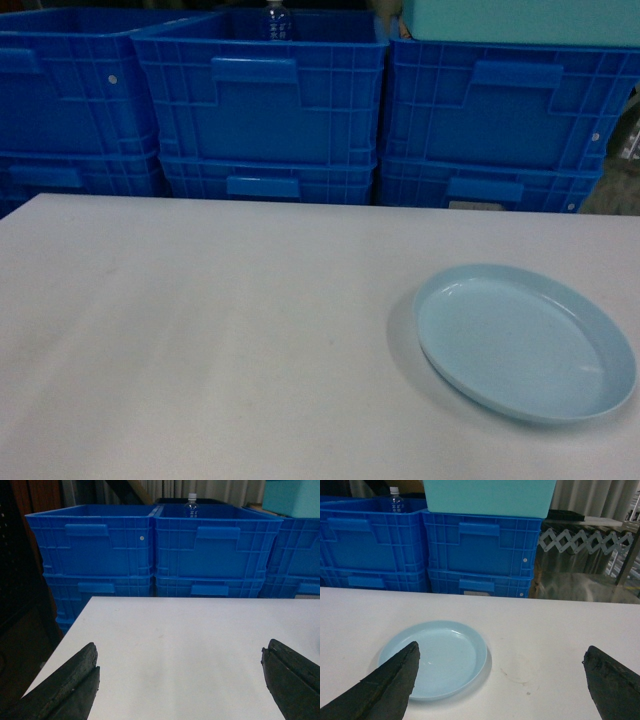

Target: Place blue tray on left shelf second layer neatly

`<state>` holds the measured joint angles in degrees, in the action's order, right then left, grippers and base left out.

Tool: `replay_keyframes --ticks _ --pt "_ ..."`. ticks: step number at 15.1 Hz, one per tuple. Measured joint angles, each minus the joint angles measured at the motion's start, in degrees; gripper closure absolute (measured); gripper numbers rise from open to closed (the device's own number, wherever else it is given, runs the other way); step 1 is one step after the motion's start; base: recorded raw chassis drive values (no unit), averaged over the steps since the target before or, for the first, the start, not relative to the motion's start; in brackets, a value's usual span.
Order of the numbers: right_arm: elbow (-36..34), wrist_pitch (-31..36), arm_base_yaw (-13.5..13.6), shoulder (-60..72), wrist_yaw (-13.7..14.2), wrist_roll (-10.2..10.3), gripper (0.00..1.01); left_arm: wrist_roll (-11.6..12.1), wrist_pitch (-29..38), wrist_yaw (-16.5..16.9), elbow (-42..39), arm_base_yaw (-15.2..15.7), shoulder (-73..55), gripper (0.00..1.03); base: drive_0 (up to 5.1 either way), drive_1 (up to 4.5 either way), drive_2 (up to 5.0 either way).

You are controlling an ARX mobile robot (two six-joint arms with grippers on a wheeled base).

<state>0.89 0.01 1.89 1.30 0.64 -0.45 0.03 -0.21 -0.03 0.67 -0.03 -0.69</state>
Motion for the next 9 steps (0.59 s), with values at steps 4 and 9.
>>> replay_keyframes --ticks 4,9 --pt "0.0 0.0 0.0 0.0 0.0 0.0 0.03 0.0 0.0 0.0 0.0 0.0 0.0 0.05 0.0 0.00 0.0" --pt "0.0 0.0 0.0 0.0 0.0 0.0 0.03 0.0 0.0 0.0 0.0 0.0 0.0 0.05 0.0 0.00 0.0"
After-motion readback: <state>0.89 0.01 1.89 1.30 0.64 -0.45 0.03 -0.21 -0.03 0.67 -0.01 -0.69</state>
